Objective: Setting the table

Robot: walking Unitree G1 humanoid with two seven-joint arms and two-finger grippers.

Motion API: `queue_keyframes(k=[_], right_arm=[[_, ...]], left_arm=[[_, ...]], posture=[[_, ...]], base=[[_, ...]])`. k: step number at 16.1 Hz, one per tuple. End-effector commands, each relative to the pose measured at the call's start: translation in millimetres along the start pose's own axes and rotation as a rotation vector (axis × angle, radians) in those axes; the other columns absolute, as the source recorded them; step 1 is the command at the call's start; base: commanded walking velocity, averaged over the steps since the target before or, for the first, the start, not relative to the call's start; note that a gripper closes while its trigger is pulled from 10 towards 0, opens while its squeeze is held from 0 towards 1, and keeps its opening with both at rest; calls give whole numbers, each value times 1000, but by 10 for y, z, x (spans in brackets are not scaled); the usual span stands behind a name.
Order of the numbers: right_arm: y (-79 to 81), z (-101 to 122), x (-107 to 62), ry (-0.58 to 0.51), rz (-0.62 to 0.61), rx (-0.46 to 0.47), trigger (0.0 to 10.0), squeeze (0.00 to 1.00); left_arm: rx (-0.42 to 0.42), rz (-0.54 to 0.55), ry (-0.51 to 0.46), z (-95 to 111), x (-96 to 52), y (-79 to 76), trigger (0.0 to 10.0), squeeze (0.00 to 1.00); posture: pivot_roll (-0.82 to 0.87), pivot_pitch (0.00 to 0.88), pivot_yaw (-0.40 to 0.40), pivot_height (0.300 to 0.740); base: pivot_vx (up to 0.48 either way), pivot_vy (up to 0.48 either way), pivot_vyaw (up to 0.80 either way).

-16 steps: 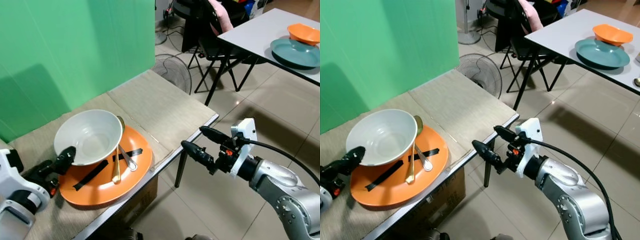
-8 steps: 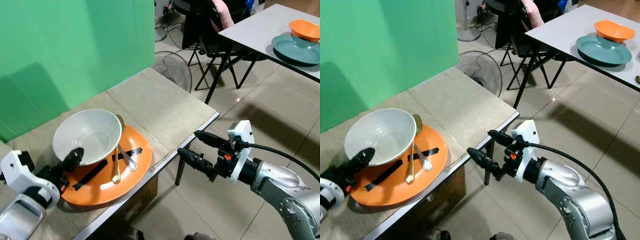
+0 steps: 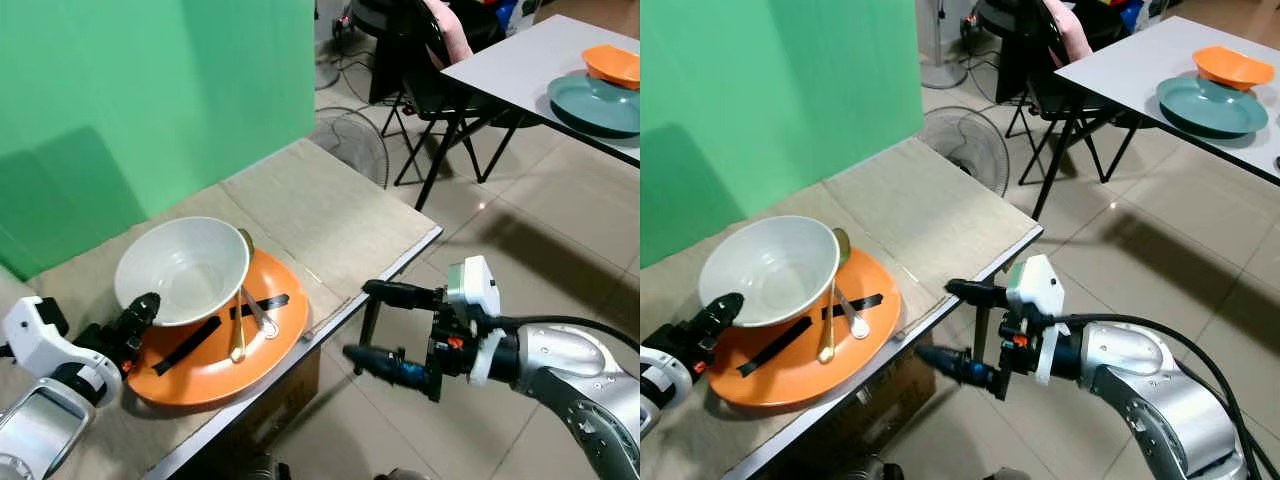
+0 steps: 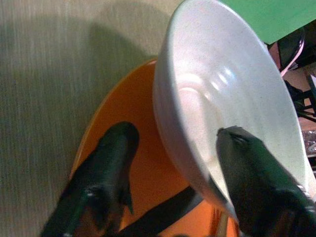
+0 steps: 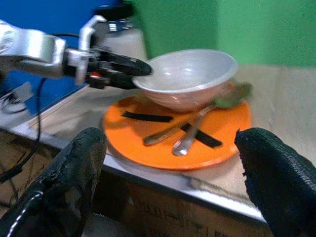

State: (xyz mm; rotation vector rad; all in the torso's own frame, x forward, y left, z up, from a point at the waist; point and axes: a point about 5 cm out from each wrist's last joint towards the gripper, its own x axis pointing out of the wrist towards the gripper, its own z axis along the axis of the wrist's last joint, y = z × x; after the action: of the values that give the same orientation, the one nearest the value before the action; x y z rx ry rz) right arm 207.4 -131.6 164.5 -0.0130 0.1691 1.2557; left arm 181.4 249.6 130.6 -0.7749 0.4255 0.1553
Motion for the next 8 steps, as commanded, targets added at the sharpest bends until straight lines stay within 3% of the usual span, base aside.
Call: queue_keyframes(k=[1, 8], right_arm=[[37, 53, 7, 4, 67, -62, 10000, 0], [41, -36, 15, 66, 151, -145, 10000, 0]], left_arm=[[-3, 15, 13, -1, 20, 1, 0, 0], [1, 15, 54, 4, 87, -9, 0, 0]], posture=[[-22, 23, 55, 740], [-22, 24, 62, 740]], base=[[0, 0, 0], [0, 0, 0]])
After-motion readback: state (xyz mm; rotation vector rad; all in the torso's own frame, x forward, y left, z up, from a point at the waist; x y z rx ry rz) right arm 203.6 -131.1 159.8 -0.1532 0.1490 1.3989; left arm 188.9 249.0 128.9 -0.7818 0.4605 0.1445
